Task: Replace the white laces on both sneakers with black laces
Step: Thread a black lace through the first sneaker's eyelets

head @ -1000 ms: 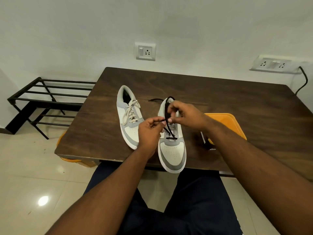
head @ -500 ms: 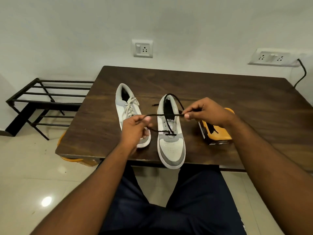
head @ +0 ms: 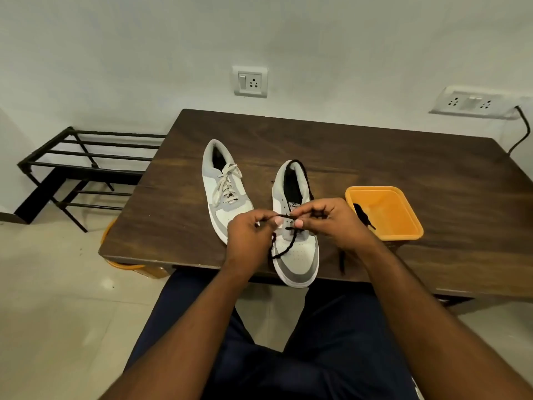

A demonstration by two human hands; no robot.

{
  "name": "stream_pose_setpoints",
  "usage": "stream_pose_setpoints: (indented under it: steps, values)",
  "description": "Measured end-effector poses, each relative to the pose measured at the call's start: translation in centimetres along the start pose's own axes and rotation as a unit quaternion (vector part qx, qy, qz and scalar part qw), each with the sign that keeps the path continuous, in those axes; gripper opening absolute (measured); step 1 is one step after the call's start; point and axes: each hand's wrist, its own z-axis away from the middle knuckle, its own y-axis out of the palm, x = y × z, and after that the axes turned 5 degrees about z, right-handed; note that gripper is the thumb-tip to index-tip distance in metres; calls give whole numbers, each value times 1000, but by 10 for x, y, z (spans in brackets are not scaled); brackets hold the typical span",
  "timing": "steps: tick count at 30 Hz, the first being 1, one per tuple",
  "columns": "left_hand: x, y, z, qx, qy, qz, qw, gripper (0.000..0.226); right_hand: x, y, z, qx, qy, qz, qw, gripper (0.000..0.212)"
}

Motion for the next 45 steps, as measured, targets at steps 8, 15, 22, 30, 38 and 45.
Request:
stream_pose_setpoints:
  steps: [8,15,22,30,38,45]
  values:
    - [27,-46,-25,-172,-50,-25,984,21,-2,-39,1,-82,18,31,996,26]
    - [-12,12,-3,132,-68,66,987,35,3,7,-3,-28,-6,11,1000,12]
    - [5,-1,-9,-40,-83,70,993,12,-12,-13,11,-64,29,-13,997,14]
    - [-1,2,-12,59,-48,-24,997,50,-16,-6,11,-107,51,-60,991,12]
    - [3,21,-10,130,-77,99,984,8,-21,12,5,-158,42,-135,977,4]
    - [10,18,-14,135,-45,75,987,20,-31,16,7,-114,58,-124,984,16]
